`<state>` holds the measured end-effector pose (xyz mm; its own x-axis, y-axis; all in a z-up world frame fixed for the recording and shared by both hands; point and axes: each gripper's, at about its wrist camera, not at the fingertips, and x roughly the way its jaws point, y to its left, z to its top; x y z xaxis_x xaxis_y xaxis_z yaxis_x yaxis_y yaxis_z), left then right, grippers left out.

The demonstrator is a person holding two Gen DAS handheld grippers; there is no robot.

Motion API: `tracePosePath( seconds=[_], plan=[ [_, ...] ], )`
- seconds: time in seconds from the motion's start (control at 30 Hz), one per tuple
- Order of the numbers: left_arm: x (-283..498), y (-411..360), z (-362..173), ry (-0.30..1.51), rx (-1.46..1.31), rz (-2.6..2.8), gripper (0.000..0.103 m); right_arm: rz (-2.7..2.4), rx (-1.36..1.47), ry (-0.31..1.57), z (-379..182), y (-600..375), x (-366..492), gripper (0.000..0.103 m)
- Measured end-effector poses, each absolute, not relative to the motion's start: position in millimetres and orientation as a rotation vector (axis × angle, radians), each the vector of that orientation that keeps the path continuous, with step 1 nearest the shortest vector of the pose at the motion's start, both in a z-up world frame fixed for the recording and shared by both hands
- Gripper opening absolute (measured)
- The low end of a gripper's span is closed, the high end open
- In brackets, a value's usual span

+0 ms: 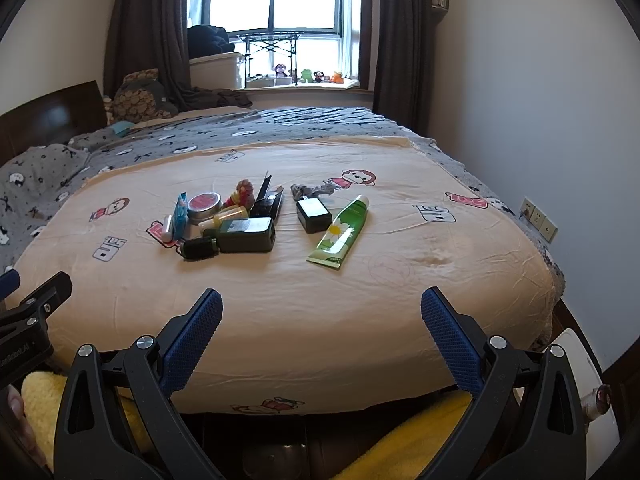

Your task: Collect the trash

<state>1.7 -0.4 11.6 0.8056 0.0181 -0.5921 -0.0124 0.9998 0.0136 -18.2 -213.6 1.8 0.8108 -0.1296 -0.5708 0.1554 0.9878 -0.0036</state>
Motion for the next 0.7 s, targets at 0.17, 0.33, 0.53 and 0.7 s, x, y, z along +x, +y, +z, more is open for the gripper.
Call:
tracePosePath(
  seconds=[0.17,0.33,0.53,0.7],
  plan=[
    [0.6,-0.1,12.4,0.629,0.006,0.014,0.095,-0.146,0.041,0.605,2.9,-211.8,-17.4,0.100],
    [2.2,1.1,15.3,0.621,0.003,0.020,0.095,-0.145,0.043,0.604,2.8,-212.0,-16.8,0.100],
    [3.2,1.3,16.1,0.620,0.004,0.021,0.095,-0.145,0.045,0.603,3.3,-212.5,-16.4,0.100],
    [2.8,2.2,15.9,0.619,0.004,0.020,0.095,-0.147,0.049,0.604,3.6,-212.8,-15.2,0.100]
  ],
)
